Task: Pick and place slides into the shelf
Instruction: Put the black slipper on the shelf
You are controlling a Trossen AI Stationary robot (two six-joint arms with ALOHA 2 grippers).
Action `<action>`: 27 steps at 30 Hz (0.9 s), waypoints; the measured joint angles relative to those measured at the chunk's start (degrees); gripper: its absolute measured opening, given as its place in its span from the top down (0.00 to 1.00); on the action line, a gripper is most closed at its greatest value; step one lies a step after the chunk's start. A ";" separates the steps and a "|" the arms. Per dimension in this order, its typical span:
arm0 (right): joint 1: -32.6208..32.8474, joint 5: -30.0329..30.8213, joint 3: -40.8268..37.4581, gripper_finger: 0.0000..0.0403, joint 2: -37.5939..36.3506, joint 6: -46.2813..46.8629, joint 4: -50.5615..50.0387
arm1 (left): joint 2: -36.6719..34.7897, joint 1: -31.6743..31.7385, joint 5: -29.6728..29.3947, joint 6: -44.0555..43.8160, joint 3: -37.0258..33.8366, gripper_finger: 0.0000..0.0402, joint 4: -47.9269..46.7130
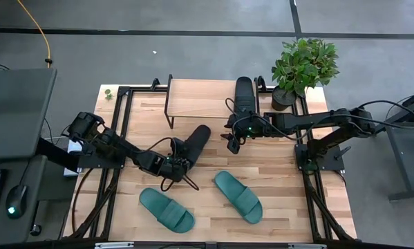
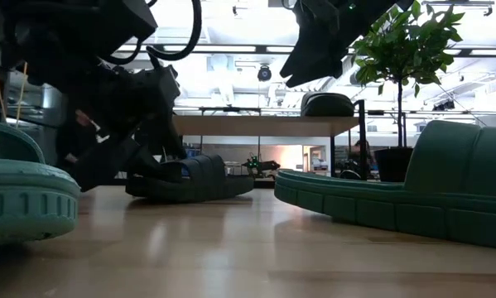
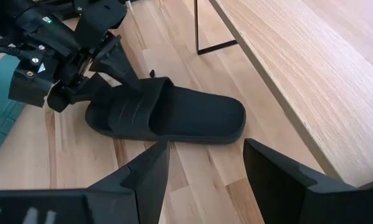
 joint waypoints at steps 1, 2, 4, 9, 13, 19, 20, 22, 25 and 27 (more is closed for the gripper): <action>0.00 0.00 0.00 0.51 0.00 0.00 0.03 | 0.00 0.00 -0.33 0.00 -0.02 0.46 0.16; 0.02 0.00 0.00 0.51 0.00 0.00 0.01 | 0.00 -0.02 -0.58 0.06 -0.02 0.46 0.36; 0.01 0.00 0.00 0.51 0.00 0.00 -0.02 | 0.00 -0.02 -0.72 0.15 -0.02 0.46 0.44; -0.01 0.00 0.00 0.51 0.00 0.00 -0.02 | 0.00 -0.02 -1.09 0.38 -0.02 0.46 0.50; 0.02 0.00 0.00 0.51 0.00 0.00 -0.02 | 0.00 -0.02 -1.11 0.38 -0.02 0.47 0.53; 0.02 0.00 0.00 0.51 0.00 0.00 -0.02 | -0.02 -0.01 -1.50 0.45 -0.02 0.58 0.60; 0.00 0.00 0.00 0.51 0.00 0.00 -0.02 | -0.02 -0.02 -1.48 0.86 -0.02 0.61 0.60; -0.01 0.01 0.00 0.51 0.00 0.00 -0.02 | -0.02 -0.02 -1.48 1.35 -0.02 0.66 0.60; 0.01 0.01 0.00 0.51 0.00 0.00 -0.02 | -0.04 -0.02 -1.48 1.42 -0.02 0.74 0.61; 0.01 0.00 0.00 0.51 0.00 0.00 -0.02 | -0.09 -0.03 -1.46 1.42 -0.02 0.79 0.61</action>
